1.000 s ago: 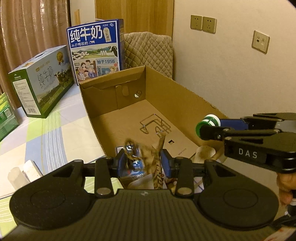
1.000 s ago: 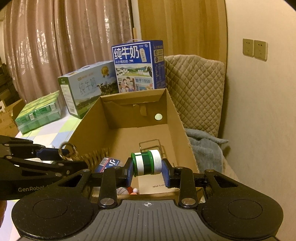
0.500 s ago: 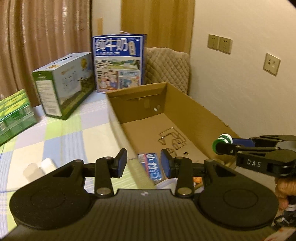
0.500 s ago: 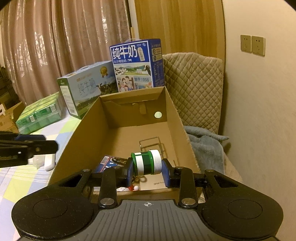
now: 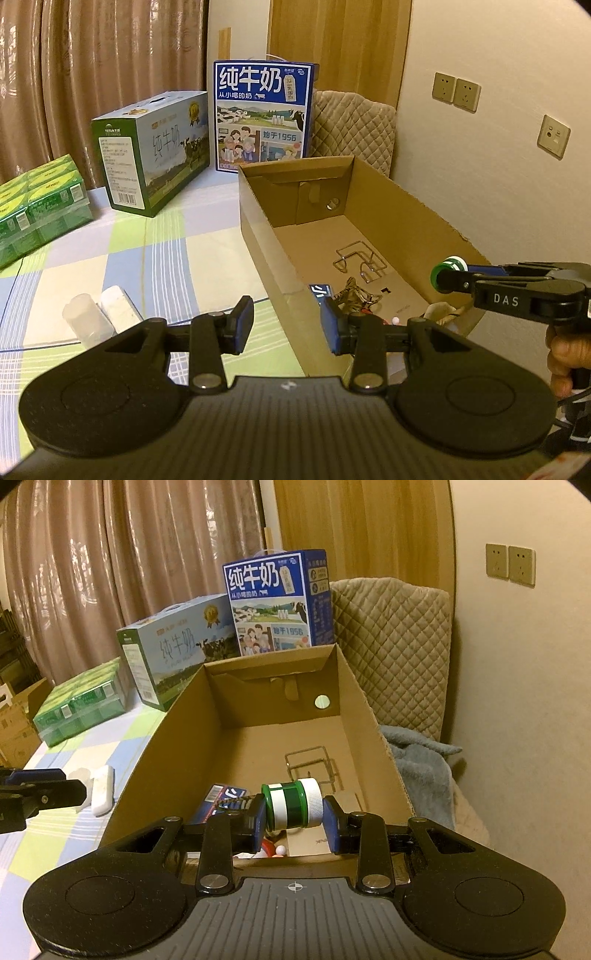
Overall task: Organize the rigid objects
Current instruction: 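Open the left gripper to drop the clip while the right gripper drops the roll into the box, then move both grippers back toward the clear cup and white bar on the table, then grasp the white bar with the right gripper while the left gripper grasps the clear cup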
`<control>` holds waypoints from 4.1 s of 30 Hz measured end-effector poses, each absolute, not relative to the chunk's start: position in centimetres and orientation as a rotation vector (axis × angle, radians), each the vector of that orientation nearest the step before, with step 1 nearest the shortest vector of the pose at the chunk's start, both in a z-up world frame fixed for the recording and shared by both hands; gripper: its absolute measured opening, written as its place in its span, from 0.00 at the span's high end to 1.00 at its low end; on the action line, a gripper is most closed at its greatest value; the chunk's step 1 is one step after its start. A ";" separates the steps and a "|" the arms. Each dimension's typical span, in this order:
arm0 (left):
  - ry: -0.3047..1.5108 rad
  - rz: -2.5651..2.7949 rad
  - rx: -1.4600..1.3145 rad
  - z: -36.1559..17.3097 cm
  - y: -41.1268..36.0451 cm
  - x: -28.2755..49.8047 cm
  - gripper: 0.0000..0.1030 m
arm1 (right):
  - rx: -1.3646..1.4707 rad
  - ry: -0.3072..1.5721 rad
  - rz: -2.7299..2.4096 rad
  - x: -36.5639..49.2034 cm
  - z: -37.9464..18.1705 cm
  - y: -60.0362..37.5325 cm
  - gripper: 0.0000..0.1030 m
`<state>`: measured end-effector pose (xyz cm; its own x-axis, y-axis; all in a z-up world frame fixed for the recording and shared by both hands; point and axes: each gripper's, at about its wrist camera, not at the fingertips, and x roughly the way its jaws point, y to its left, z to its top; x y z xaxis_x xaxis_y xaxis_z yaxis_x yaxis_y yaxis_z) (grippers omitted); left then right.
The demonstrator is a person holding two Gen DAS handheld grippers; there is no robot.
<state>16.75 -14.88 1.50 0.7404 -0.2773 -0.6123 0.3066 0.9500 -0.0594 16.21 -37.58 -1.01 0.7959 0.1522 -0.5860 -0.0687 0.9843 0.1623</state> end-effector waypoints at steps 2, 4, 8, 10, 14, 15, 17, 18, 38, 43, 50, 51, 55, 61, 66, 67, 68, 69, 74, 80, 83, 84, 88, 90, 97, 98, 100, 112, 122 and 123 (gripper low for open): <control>0.667 -0.320 0.043 1.4 -14.8 16.6 0.67 | 0.135 0.646 0.120 16.3 -1.2 -37.6 0.72; 0.672 -0.319 0.040 1.2 -14.7 16.5 0.67 | 0.138 0.650 0.121 16.4 -1.3 -37.7 0.72; 0.680 -0.318 0.032 0.9 -14.4 16.3 0.67 | 0.148 0.640 0.109 16.4 -1.1 -38.0 0.66; 0.681 -0.316 0.031 0.8 -14.2 16.1 0.67 | 0.160 0.622 0.106 16.1 -0.9 -38.1 0.62; 0.686 -0.309 0.024 0.8 -13.7 15.5 0.67 | 0.172 0.604 0.103 14.9 -0.4 -38.0 0.62; 0.686 -0.307 0.021 0.8 -13.5 15.3 0.67 | 0.176 0.601 0.107 14.5 -0.2 -37.9 0.62; 0.688 -0.303 0.018 0.8 -13.2 15.0 0.67 | 0.177 0.585 0.113 13.6 0.3 -37.6 0.62; 0.689 -0.301 0.017 0.8 -13.0 14.8 0.67 | 0.175 0.574 0.113 13.3 0.7 -37.4 0.62; 0.674 -0.158 -0.018 1.8 -4.4 8.3 0.66 | 0.181 0.590 0.283 7.4 3.0 -27.4 0.61; 0.680 -0.106 -0.031 1.6 -1.8 6.9 0.66 | 0.147 0.610 0.334 6.6 2.5 -24.6 0.61; 0.693 -0.053 -0.054 1.4 0.8 5.6 0.66 | 0.123 0.615 0.369 6.1 2.3 -22.4 0.61; 0.693 -0.050 -0.056 1.4 1.0 5.5 0.66 | 0.121 0.616 0.372 6.1 2.3 -22.3 0.61; 0.694 -0.045 -0.060 1.3 1.5 5.2 0.66 | 0.114 0.623 0.381 5.9 2.0 -21.7 0.61; 0.694 -0.038 -0.067 1.3 1.9 5.0 0.66 | 0.105 0.631 0.388 5.9 1.8 -21.2 0.61; 0.696 -0.037 -0.063 1.1 2.0 5.1 0.66 | 0.100 0.638 0.392 6.2 1.5 -21.0 0.60; 0.698 -0.036 -0.063 1.1 2.0 5.2 0.65 | 0.099 0.640 0.394 6.1 1.4 -21.0 0.61; 0.701 -0.035 -0.064 1.0 2.1 5.2 0.63 | 0.098 0.643 0.395 6.2 1.3 -20.8 0.61; 0.702 -0.032 -0.065 0.9 2.2 5.4 0.60 | 0.095 0.645 0.398 6.2 1.2 -20.7 0.61; 0.715 -0.022 -0.059 0.3 3.0 6.2 0.50 | 0.078 0.660 0.415 7.0 0.5 -19.7 0.60; 0.737 -0.014 -0.031 -0.8 4.5 8.5 0.41 | 0.043 0.667 0.451 9.1 -0.9 -17.8 0.60; 0.745 -0.006 -0.023 -1.4 5.6 10.1 0.37 | 0.022 0.670 0.462 10.8 -1.8 -16.6 0.59; 0.746 -0.004 -0.022 -1.7 6.0 10.7 0.36 | 0.017 0.671 0.464 11.3 -2.1 -16.2 0.53; 0.758 0.001 -0.013 -2.9 7.3 13.0 0.30 | 0.020 0.669 0.467 13.7 -3.4 -14.9 0.37; 0.759 0.006 -0.008 -3.7 7.8 14.2 0.26 | 0.016 0.675 0.468 15.0 -4.0 -14.3 0.34; 0.754 0.009 0.000 -6.4 9.3 18.1 0.14 | -0.023 0.700 0.475 19.2 -6.9 -12.3 0.30; 0.750 0.008 -0.001 -6.7 9.4 18.5 0.14 | -0.030 0.704 0.476 19.8 -7.4 -12.1 0.30; 0.755 0.011 0.005 -7.5 9.8 19.4 0.12 | -0.052 0.705 0.480 20.8 -8.2 -11.5 0.30; 0.781 0.019 -0.011 -9.2 11.3 23.8 0.11 | -0.069 0.706 0.469 27.6 -12.4 -8.4 0.30; 0.801 0.023 -0.084 -10.0 12.8 24.9 0.11 | -0.148 0.667 0.491 30.2 -13.8 -6.7 0.52; 0.799 0.021 -0.086 -10.0 12.8 25.0 0.11 | -0.151 0.663 0.495 30.3 -13.8 -6.6 0.58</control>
